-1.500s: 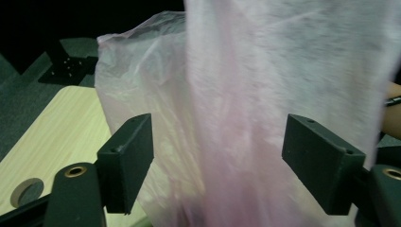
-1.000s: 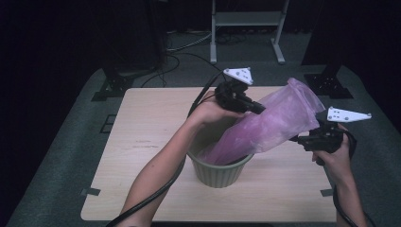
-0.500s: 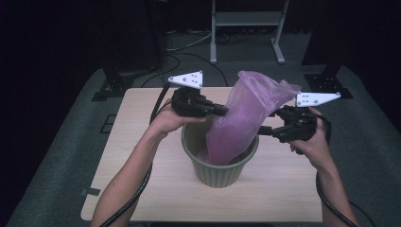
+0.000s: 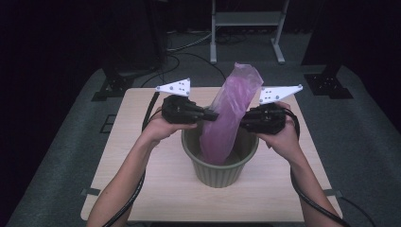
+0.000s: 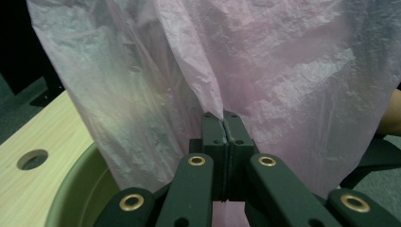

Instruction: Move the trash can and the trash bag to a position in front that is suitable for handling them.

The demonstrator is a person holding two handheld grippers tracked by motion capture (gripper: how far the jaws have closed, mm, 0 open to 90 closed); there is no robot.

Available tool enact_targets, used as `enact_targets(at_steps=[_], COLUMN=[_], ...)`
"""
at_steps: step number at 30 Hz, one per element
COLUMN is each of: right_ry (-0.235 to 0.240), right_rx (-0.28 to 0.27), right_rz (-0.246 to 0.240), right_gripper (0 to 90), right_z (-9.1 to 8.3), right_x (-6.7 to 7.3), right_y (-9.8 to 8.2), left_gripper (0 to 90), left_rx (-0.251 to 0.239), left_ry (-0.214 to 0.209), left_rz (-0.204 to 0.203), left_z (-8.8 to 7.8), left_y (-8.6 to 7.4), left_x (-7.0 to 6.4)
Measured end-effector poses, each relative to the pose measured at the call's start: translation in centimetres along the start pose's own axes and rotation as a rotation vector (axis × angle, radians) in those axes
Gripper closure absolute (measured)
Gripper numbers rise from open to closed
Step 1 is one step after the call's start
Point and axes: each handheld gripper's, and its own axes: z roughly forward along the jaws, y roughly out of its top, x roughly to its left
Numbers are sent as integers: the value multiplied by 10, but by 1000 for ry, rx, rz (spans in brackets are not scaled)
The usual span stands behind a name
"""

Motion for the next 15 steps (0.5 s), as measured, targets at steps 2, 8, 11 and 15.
enact_targets(at_steps=[2, 8, 11, 15], right_ry=[-5, -11, 22, 49], right_rx=[6, 25, 11, -27], right_rz=[-1, 15, 27, 36], right_gripper=[900, 900, 900, 647], right_z=[0, -6, -8, -8], right_x=[0, 0, -2, 2], right_y=[-1, -6, -6, -5], left_gripper=[895, 895, 895, 892], left_rx=[-11, -53, -85, -81], left_ry=[11, 44, 43, 48], left_rz=[-9, -27, -40, -37], left_z=[-7, -28, -32, -29], left_y=[-4, -14, -17, -21], left_x=[0, 2, 5, 3])
